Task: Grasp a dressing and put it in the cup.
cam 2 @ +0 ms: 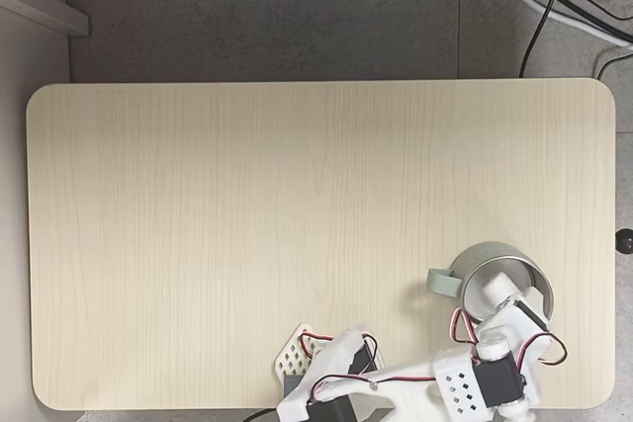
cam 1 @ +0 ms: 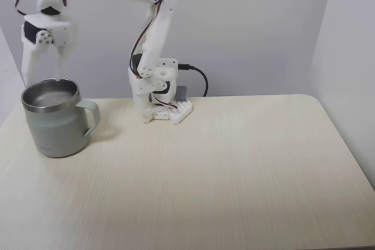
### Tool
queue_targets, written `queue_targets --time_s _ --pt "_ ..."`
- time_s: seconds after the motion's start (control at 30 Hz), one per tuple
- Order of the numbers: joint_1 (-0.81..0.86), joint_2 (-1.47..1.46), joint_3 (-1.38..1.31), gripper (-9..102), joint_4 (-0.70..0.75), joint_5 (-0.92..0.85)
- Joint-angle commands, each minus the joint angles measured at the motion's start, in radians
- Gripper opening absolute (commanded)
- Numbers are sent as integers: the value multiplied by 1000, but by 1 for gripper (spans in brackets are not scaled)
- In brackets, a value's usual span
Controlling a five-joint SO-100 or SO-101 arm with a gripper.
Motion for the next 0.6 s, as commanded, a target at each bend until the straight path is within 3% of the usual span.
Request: queue_targets --time_s 0.0,0.57 --pt "-5 -46 3 23 17 -5" --pt "-67 -14 -66 22 -43 17"
